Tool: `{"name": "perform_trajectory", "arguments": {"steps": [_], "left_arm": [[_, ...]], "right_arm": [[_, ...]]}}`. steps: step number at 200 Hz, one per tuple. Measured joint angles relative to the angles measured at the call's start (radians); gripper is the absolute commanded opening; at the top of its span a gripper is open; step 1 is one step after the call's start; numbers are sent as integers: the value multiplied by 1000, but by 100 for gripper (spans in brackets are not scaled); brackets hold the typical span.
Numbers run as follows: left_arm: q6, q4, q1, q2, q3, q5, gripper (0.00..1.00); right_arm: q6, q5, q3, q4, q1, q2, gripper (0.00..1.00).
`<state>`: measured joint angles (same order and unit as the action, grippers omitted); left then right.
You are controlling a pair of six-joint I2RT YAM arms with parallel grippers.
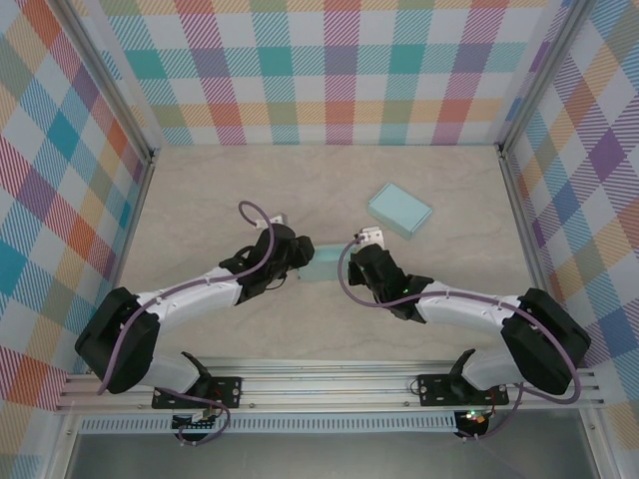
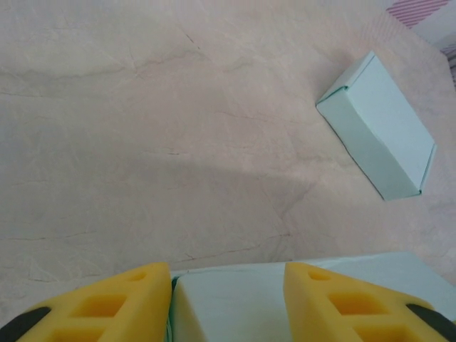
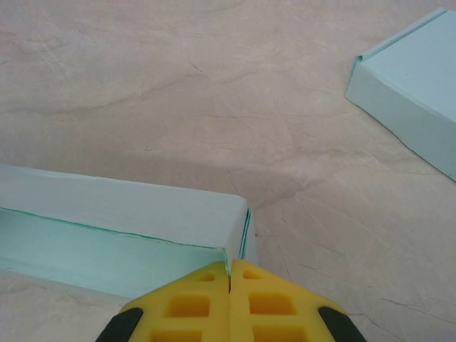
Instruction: Fold the paper box
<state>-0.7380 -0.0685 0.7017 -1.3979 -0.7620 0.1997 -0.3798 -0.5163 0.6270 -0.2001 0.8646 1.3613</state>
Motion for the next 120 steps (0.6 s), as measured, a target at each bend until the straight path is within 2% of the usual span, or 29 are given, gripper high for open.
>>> {"name": "perform_trajectory", "arguments": {"steps": [32, 65, 108, 120], "left_arm": [[-24, -114, 2, 1, 61, 34, 29], [-46, -234, 18, -11, 118, 89, 23], [-67, -360, 51, -40, 167, 183, 16], [-71, -383, 60, -50, 171, 204, 15]], "right_arm": [[-4, -13, 16, -4, 0, 22, 0], [-28, -8, 25, 26, 1, 18, 21], [-102, 38, 28, 173, 0, -60, 48], [-118, 57, 29, 222, 0, -87, 52]]}}
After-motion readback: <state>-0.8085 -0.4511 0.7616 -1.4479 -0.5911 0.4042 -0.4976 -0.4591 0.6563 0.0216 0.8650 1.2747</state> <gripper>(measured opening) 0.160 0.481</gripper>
